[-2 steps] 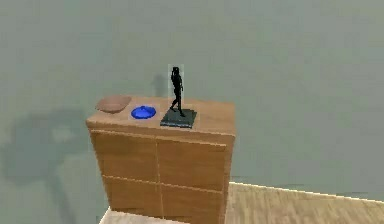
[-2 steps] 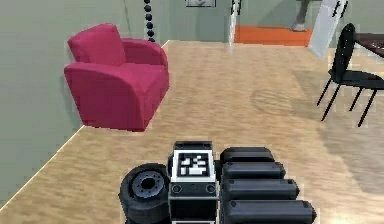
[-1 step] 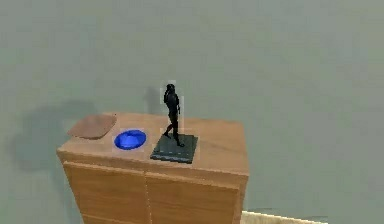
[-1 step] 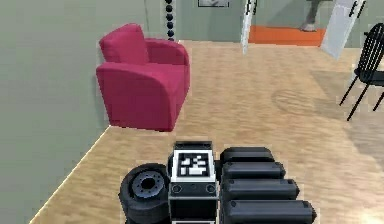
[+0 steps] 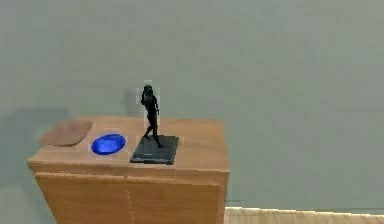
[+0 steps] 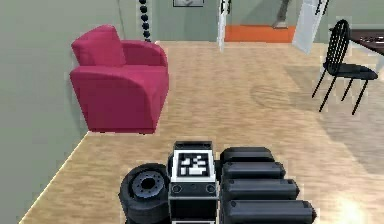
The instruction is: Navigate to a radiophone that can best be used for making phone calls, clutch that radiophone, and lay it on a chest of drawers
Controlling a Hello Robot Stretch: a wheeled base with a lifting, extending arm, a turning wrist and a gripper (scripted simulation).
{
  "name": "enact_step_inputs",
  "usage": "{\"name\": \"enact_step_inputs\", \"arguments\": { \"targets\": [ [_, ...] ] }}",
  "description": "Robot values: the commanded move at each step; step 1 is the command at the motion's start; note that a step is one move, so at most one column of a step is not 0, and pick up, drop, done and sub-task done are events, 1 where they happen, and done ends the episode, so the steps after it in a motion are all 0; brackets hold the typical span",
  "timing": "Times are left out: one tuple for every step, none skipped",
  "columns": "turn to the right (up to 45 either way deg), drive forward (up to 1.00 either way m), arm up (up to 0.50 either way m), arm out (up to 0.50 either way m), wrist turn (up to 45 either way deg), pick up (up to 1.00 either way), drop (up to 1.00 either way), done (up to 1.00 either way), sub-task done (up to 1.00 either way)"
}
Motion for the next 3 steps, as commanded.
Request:
{"name": "enact_step_inputs", "arguments": {
  "targets": [
    [-9.0,0.00,0.00,0.00,0.0,0.00,0.00,0.00,0.00],
    [12.0,0.00,0.00,0.00,0.0,0.00,0.00,0.00,0.00],
    [-12.0,0.00,0.00,0.00,0.0,0.00,0.00,0.00,0.00]
  ]
}}
